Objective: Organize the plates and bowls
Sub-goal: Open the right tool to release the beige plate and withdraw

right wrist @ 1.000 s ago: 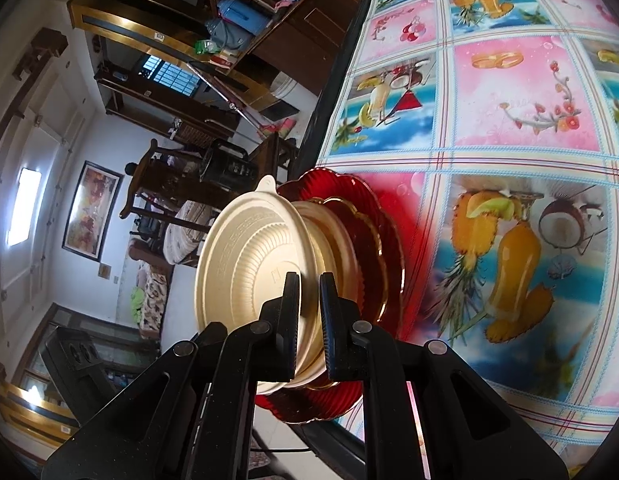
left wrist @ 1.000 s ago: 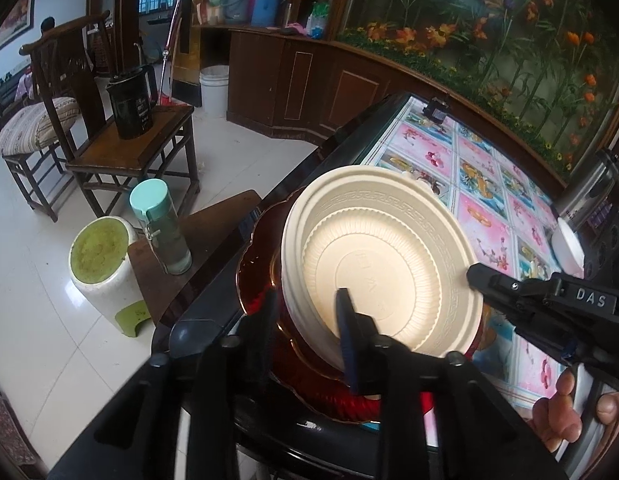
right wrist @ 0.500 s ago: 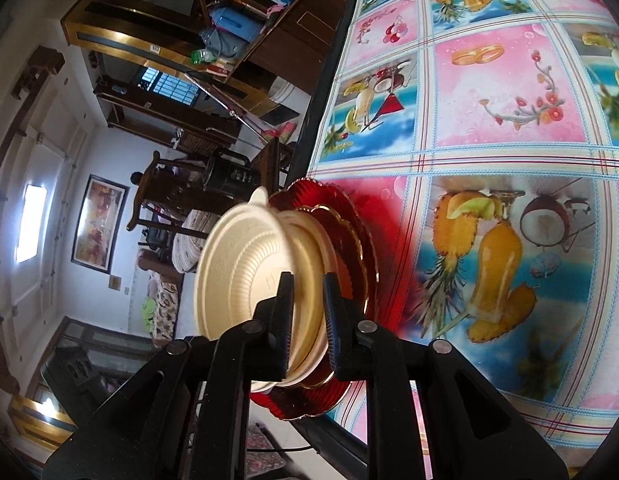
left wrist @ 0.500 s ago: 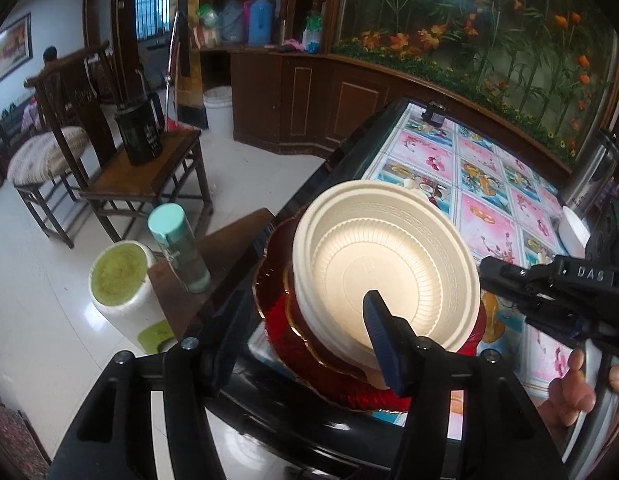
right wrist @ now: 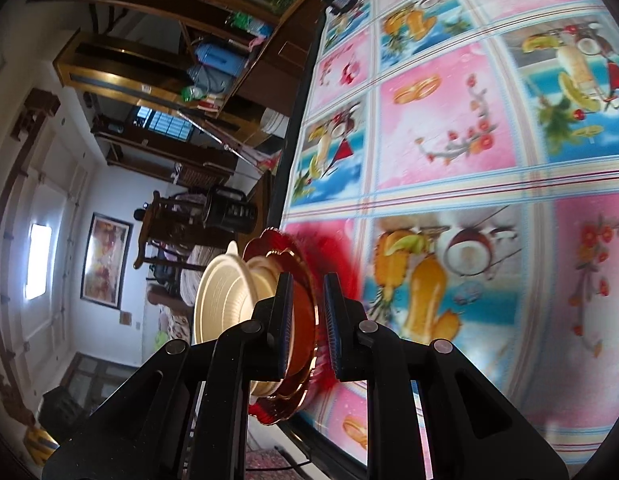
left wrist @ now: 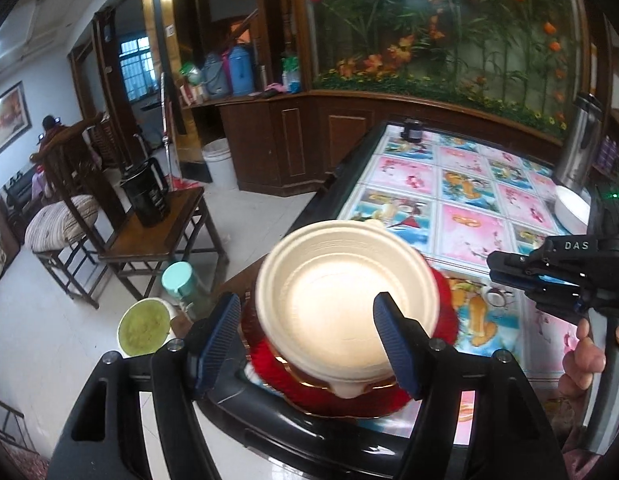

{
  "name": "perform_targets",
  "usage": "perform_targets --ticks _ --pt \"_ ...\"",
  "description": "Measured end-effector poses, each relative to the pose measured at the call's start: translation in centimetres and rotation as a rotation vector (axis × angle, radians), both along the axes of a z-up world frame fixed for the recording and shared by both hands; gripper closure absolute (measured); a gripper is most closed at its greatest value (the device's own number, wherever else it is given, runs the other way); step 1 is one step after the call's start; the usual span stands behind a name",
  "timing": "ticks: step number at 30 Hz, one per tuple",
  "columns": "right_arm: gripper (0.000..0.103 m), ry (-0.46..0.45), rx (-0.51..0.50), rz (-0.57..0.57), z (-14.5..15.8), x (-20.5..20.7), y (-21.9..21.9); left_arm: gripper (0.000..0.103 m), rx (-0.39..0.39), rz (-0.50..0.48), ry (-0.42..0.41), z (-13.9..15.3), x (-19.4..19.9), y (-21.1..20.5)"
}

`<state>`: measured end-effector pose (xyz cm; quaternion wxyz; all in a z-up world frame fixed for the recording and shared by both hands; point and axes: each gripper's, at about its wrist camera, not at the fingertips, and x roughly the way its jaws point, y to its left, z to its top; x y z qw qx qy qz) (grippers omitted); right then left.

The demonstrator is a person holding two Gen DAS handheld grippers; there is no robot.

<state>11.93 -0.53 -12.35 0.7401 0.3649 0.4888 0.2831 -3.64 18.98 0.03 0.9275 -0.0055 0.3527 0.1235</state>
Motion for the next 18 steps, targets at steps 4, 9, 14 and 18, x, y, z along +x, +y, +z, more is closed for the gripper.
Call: perform_targets --ticks 4,9,14,18 --pt "0.088 0.005 0.016 -0.028 -0.2 0.0 -1.7 0.033 0.008 -0.033 0.001 0.2 0.2 -1.6" --pt "0.088 0.011 0.039 -0.063 -0.7 0.2 -4.0 0.033 0.028 -0.078 0.006 0.6 0.7 -3.9" --pt "0.087 0.012 0.064 -0.093 -0.8 0.2 -6.4 0.033 0.049 -0.116 0.011 0.9 1.3 -6.2" --pt "0.087 0.015 0.083 -0.122 -1.1 0.3 -8.7 0.033 0.07 -0.15 0.018 1.2 2.0 -8.4"
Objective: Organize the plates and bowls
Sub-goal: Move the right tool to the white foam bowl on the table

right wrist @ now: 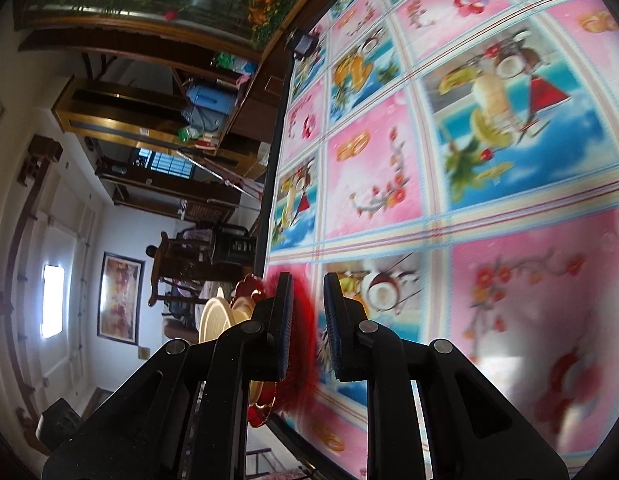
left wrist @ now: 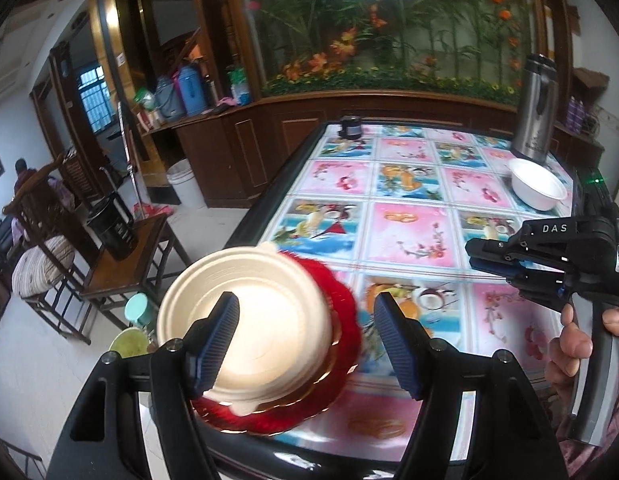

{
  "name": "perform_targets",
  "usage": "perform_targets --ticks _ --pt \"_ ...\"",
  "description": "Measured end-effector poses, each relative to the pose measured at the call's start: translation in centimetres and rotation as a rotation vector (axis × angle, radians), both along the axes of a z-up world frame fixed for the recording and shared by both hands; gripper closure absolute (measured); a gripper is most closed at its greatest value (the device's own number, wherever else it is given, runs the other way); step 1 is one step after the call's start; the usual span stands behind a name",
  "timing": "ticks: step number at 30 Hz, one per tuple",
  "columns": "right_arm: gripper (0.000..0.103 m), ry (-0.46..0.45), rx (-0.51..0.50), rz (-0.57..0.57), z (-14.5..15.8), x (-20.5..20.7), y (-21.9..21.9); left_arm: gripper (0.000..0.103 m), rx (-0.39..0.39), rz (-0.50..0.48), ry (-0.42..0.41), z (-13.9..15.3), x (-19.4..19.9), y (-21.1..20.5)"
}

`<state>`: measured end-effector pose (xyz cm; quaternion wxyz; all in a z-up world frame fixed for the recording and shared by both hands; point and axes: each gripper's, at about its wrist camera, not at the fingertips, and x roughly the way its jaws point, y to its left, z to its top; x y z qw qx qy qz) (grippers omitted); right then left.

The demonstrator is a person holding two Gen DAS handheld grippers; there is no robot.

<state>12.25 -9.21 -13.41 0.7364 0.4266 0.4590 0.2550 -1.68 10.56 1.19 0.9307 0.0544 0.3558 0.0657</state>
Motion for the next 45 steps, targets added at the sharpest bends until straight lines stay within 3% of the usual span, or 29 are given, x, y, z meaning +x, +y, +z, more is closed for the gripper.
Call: perform_targets --ticks 12,24,28,30,37,45 --pt "0.087 -0.045 0.011 -0.138 1.6 1.0 -10.4 0.033 0.076 -0.142 0.026 0.2 3.4 -8.6" --pt "0.088 -0.136 0.046 -0.37 6.0 1.8 -23.3 0.033 0.162 -0.253 0.048 -0.6 8.6 -16.4" --pt "0.075 -0.18 0.064 -0.477 7.8 2.5 -26.7 0.033 0.177 -0.255 0.057 -1.0 10.6 -18.1" --pt "0.075 -0.195 0.069 -0.515 8.1 3.1 -27.9 0.033 0.188 -0.247 0.056 -1.2 11.6 -18.7" --pt "0.075 -0.15 0.008 -0.617 5.8 4.7 -30.6 0.033 0.191 -0.215 0.027 -1.7 15.2 -20.5" --pt "0.075 -0.057 0.036 -0.63 2.5 5.3 -32.3 0.033 0.183 -0.2 0.018 -2.5 17.3 -22.3"
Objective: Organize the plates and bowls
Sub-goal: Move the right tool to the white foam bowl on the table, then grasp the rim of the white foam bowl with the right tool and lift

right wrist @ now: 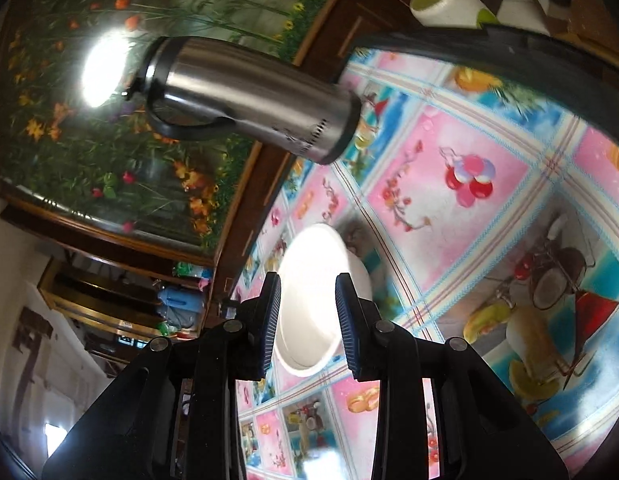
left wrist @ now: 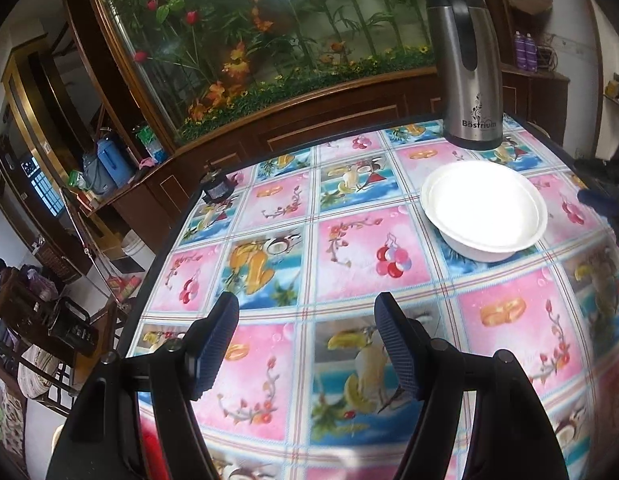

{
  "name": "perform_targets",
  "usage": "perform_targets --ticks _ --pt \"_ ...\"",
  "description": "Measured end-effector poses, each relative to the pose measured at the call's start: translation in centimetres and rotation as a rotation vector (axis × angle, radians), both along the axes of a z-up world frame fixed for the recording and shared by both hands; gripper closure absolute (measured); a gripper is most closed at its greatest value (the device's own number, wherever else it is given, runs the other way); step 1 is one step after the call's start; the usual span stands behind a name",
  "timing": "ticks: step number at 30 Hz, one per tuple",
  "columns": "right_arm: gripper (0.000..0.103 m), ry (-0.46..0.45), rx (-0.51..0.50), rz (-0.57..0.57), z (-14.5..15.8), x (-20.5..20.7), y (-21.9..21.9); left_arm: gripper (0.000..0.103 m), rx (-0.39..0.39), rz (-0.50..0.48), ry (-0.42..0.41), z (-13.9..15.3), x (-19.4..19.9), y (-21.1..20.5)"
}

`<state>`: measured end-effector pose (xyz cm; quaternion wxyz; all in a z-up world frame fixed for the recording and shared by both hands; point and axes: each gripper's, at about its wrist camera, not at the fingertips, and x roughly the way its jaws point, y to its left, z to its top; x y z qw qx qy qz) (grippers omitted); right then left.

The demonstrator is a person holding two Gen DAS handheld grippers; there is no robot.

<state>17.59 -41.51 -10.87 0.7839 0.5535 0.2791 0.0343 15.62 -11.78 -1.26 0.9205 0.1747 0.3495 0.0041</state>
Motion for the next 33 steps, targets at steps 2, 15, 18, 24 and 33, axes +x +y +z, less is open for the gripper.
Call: perform_targets --ticks 2,15,18,24,33 --pt "0.075 0.011 0.01 0.005 -0.5 0.1 0.0 0.033 -0.009 0.006 0.002 -0.3 0.7 -0.4" --pt "0.065 0.043 -0.026 0.024 -2.0 1.7 1.0 0.033 -0.092 0.08 0.042 -3.3 5.5 -2.6" --pt "0.064 0.05 -0.043 0.043 -2.4 2.2 1.6 0.033 -0.141 0.112 0.059 -3.9 6.2 -2.6" --pt "0.053 0.067 -0.091 0.027 -2.7 2.8 2.2 0.032 -0.175 0.137 0.099 -5.9 6.8 -2.9" --pt "0.043 0.108 -0.314 0.001 -3.6 4.8 5.0 0.032 -0.235 0.136 0.166 -7.0 7.4 -1.1"
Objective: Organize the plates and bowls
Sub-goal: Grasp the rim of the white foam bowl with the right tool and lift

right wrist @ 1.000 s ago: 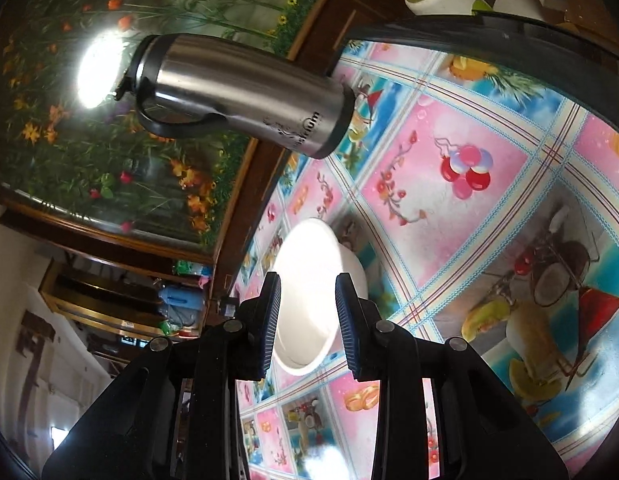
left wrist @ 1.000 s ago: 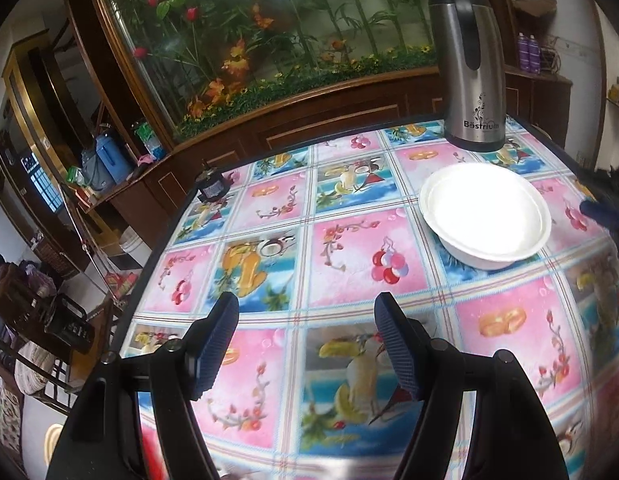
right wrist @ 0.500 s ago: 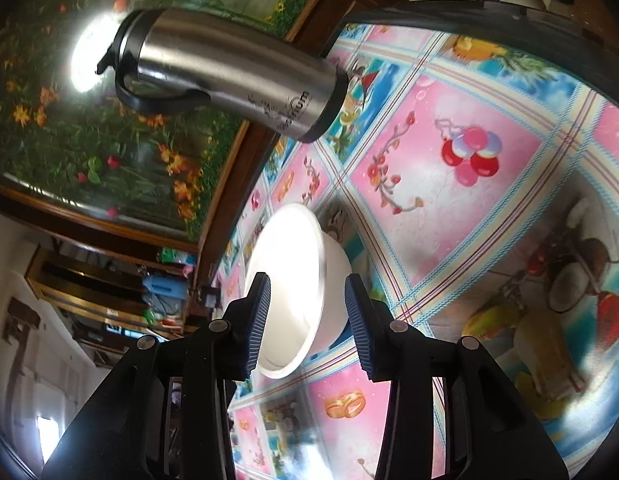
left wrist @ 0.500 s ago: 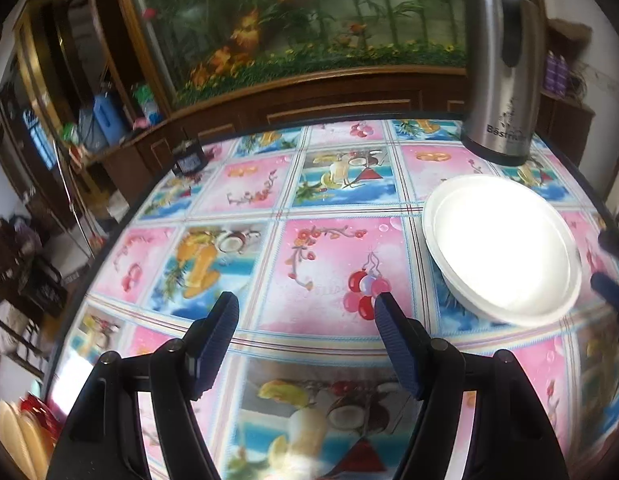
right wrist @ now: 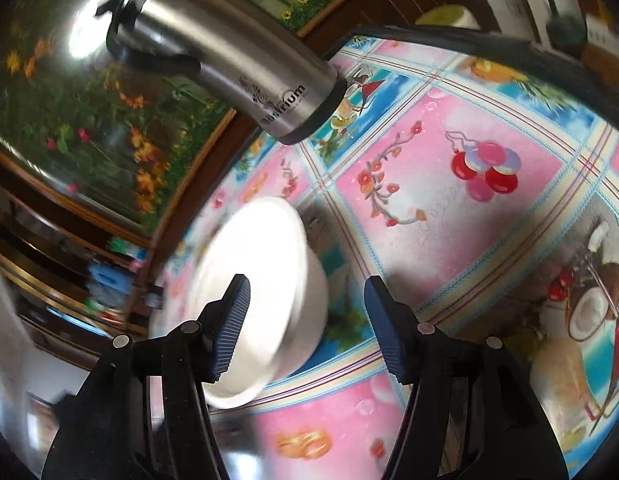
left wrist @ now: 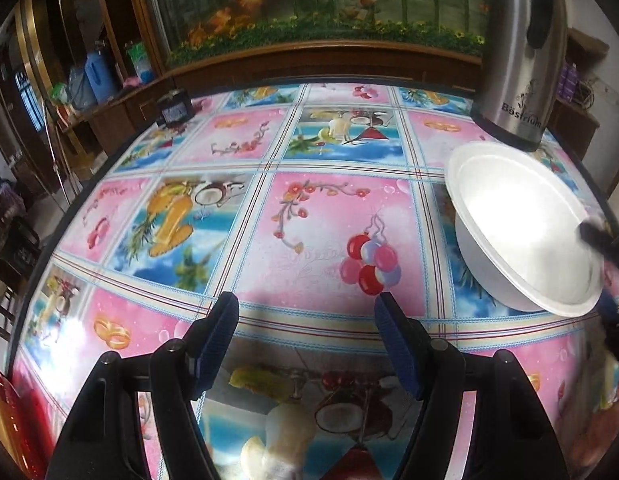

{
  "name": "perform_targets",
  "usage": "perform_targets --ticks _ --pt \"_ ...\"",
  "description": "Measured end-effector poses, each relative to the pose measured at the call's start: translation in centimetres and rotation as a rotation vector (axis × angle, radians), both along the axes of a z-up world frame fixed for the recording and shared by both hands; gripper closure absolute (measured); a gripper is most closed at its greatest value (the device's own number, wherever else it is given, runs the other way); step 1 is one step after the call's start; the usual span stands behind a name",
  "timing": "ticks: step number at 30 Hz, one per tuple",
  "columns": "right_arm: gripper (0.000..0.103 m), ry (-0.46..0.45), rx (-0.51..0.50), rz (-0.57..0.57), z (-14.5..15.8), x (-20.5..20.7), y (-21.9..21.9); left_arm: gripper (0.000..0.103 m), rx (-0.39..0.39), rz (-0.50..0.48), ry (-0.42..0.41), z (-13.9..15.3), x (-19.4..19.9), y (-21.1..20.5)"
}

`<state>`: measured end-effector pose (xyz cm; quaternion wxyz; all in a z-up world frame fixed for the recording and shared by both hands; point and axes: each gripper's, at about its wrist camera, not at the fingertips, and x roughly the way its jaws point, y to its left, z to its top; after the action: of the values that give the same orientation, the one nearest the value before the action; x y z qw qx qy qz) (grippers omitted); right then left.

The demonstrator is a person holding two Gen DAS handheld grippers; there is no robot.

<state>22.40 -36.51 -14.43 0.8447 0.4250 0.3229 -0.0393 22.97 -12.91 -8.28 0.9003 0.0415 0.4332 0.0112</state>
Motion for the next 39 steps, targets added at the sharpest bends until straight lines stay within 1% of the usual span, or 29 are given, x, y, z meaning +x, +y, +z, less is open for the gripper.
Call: perform_targets --ticks 2,3,4,5,8,9,10,12,14,16,19,20,22,23,26,27,29,30,31,33,34,36,37,39 --pt "0.06 0.041 -0.026 0.032 -0.9 0.8 0.5 0.032 -0.024 0.011 0.001 0.4 0.2 0.8" --pt "0.08 0.055 -0.028 0.043 -1.3 1.0 0.6 0.032 -0.041 0.019 0.0 0.7 0.2 1.3" --pt "0.092 0.074 -0.032 0.045 -1.5 1.2 0.5 0.032 -0.058 0.024 0.002 0.8 0.3 1.7" --pt "0.092 0.083 -0.032 0.04 -1.6 1.2 0.3 0.032 -0.076 0.029 0.002 1.0 0.3 2.2" --pt "0.092 0.069 0.031 0.067 -1.5 1.2 -0.4 0.031 -0.13 0.043 0.0 1.7 0.5 3.6" --pt "0.092 0.066 0.037 0.077 -1.2 1.2 -0.4 0.03 -0.145 0.044 -0.003 2.0 0.5 4.0" --pt "0.092 0.064 0.033 0.092 -0.8 1.1 -0.4 0.03 -0.155 0.046 -0.009 2.3 0.4 4.3" --pt "0.091 0.064 0.033 0.143 -0.2 1.3 0.1 0.025 -0.169 0.041 -0.012 2.5 0.5 4.7" --pt "0.091 0.064 0.041 0.202 0.2 1.5 1.1 0.025 -0.193 0.03 -0.003 2.4 0.6 5.1" --pt "0.091 0.075 0.023 0.255 0.5 1.7 1.9 0.025 -0.233 0.008 0.021 2.2 0.9 5.4" --pt "0.091 0.089 -0.011 0.271 0.5 2.0 2.8 0.024 -0.291 -0.01 0.053 1.9 1.0 5.4" --pt "0.091 0.092 -0.004 0.273 0.4 2.2 2.8 0.024 -0.294 -0.02 0.067 1.7 1.1 5.2" --pt "0.091 0.108 -0.005 0.266 0.1 2.3 2.7 0.024 -0.247 -0.028 0.089 1.2 1.2 4.4" --pt "0.091 0.115 -0.001 0.263 -0.1 2.4 2.5 0.024 -0.239 -0.029 0.092 1.0 1.2 4.3" --pt "0.089 0.124 0.042 0.252 -0.5 2.1 1.9 0.024 -0.271 -0.029 0.111 0.9 1.2 4.5" --pt "0.089 0.126 0.049 0.249 -0.6 2.0 1.7 0.024 -0.268 -0.024 0.111 0.9 1.2 4.5" --pt "0.089 0.133 0.07 0.24 -0.7 1.8 1.4 0.024 -0.227 -0.008 0.1 1.1 1.1 4.5" --pt "0.089 0.138 0.083 0.236 -0.7 1.6 1.4 0.024 -0.229 -0.011 0.104 1.0 1.1 4.5" --pt "0.089 0.142 0.095 0.234 -0.8 1.5 1.2 0.024 -0.261 -0.019 0.117 1.0 1.2 4.7" --pt "0.081 0.138 0.114 0.232 -0.8 1.4 1.1 0.024 -0.34 -0.031 0.153 0.7 1.4 5.2" --pt "0.072 0.136 0.122 0.233 -0.8 1.3 1.1 0.024 -0.404 -0.038 0.179 0.5 1.5 5.6" --pt "0.065 0.121 0.136 0.235 -0.6 1.2 1.1 0.024 -0.482 -0.045 0.198 0.3 1.6 6.0" --pt "0.065 0.116 0.137 0.238 -0.4 1.1 1.1 0.024 -0.524 -0.051 0.195 0.4 1.5 6.2" --pt "0.065 0.113 0.125 0.238 -0.2 1.1 1.2 0.024 -0.58 -0.07 0.187 0.6 1.4 6.3"
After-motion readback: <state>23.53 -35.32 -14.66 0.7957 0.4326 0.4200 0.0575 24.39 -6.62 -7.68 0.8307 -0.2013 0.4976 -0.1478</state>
